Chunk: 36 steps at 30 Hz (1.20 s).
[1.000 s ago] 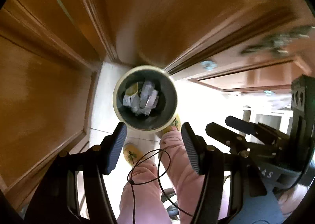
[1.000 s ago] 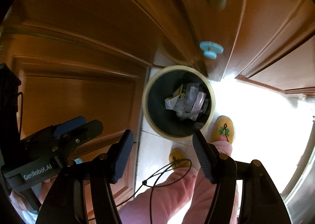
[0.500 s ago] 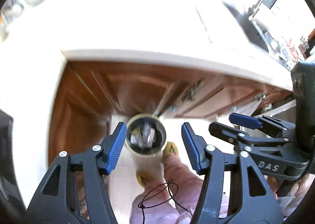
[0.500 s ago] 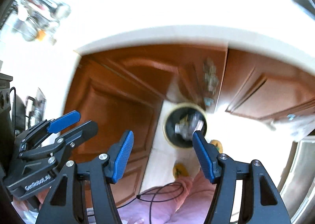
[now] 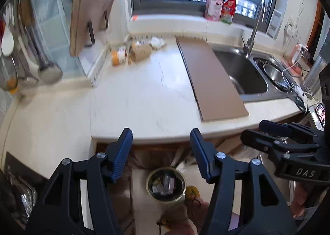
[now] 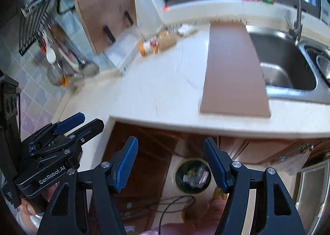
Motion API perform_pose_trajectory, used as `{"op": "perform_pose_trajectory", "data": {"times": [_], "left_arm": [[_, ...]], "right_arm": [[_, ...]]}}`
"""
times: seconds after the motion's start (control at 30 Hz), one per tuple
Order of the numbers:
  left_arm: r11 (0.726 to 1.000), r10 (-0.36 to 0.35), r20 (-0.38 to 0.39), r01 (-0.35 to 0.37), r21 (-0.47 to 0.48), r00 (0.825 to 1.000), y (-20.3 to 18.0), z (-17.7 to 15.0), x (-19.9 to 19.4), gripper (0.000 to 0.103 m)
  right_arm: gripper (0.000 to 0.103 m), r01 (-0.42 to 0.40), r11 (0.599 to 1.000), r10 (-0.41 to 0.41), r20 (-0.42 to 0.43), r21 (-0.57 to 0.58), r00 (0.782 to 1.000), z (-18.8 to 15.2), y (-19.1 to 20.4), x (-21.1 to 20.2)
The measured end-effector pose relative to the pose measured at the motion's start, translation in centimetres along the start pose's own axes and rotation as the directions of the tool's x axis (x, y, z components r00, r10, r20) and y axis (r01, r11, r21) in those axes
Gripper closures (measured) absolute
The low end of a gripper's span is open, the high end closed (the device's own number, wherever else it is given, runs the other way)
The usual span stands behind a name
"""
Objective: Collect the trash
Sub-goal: 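Raise both tools back over the counter toward the remaining trash, then grasp the loofah sponge with the left tool while the right tool grasps the white tissue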
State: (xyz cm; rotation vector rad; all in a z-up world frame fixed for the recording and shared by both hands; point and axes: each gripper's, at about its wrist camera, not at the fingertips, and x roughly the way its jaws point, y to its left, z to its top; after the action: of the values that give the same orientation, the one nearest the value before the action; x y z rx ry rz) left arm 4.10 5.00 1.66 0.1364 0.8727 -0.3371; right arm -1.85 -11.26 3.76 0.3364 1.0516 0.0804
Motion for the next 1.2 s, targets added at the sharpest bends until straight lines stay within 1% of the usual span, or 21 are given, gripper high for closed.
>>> {"op": "perform_pose_trajectory", "data": {"times": [0.17,0.3,0.43,0.5,0.63,0.77,0.83,0.9,0.93,0.97,1.0,1.03,1.1,1.2], "left_arm": [[1.0,0.013,0.034,-0.014,0.023,0.999,0.1,2.7,0.2,0.042],[0.998,0.035,0.045,-0.037,0.043,0.998,-0.3,5.2,1.7,0.039],[0.996,0.062,0.047,-0.065,0.06,0.997,-0.3,8.4,4.1,0.038],[0.994,0.081,0.042,-0.083,0.065,0.996,-0.3,10.5,5.7,0.038],[0.993,0.106,0.016,-0.106,0.056,0.994,0.0,15.4,9.8,0.038],[0.993,0.112,-0.036,-0.111,0.044,0.993,0.8,20.5,15.3,0.038],[0.994,0.107,-0.073,-0.104,0.042,0.992,1.3,23.1,18.8,0.038],[0.994,0.103,-0.105,-0.099,0.045,0.989,1.8,24.9,21.8,0.038],[0.994,0.104,-0.121,-0.099,0.048,0.987,1.9,25.6,23.3,0.038],[0.993,0.111,-0.142,-0.105,0.054,0.984,2.2,26.6,25.3,0.038],[0.992,0.119,-0.16,-0.111,0.06,0.98,2.5,27.4,27.0,0.038],[0.991,0.123,-0.173,-0.113,0.065,0.977,2.6,27.7,28.1,0.038],[0.992,0.12,-0.218,-0.106,0.074,0.968,3.2,28.6,31.5,0.038],[0.991,0.127,-0.28,-0.109,0.082,0.952,4.3,29.0,36.0,0.038]], "right_arm": [[0.034,-0.007,1.0,0.007,0.052,0.004,0.999,4.1,-0.3,-2.7],[0.034,-0.017,1.0,0.018,0.068,-0.013,0.997,7.7,0.0,-2.2],[0.034,-0.037,0.999,0.04,0.075,-0.032,0.996,12.3,-0.5,-0.6],[0.034,-0.06,0.998,0.062,0.071,-0.037,0.996,15.3,-1.2,0.6],[0.034,-0.1,0.994,0.102,0.053,-0.041,0.993,21.5,-3.1,3.8],[0.034,-0.114,0.993,0.115,0.026,-0.037,0.993,28.7,-5.5,7.8],[0.034,-0.13,0.991,0.13,0.002,-0.029,0.992,32.5,-7.0,10.1],[0.034,-0.143,0.99,0.143,-0.017,-0.016,0.99,35.5,-8.5,12.4],[0.034,-0.154,0.988,0.154,-0.028,-0.004,0.988,37.5,-9.3,14.0],[0.034,-0.158,0.987,0.158,-0.036,0.002,0.987,38.5,-9.9,15.1],[0.034,-0.165,0.986,0.165,-0.048,0.011,0.985,40.3,-10.6,16.8],[0.034,-0.172,0.985,0.172,-0.057,0.019,0.983,41.5,-11.3,18.3],[0.034,-0.187,0.982,0.188,-0.075,0.031,0.979,43.2,-12.2,21.2],[0.034,-0.196,0.979,0.201,-0.117,0.05,0.973,45.7,-13.0,25.9]]}}
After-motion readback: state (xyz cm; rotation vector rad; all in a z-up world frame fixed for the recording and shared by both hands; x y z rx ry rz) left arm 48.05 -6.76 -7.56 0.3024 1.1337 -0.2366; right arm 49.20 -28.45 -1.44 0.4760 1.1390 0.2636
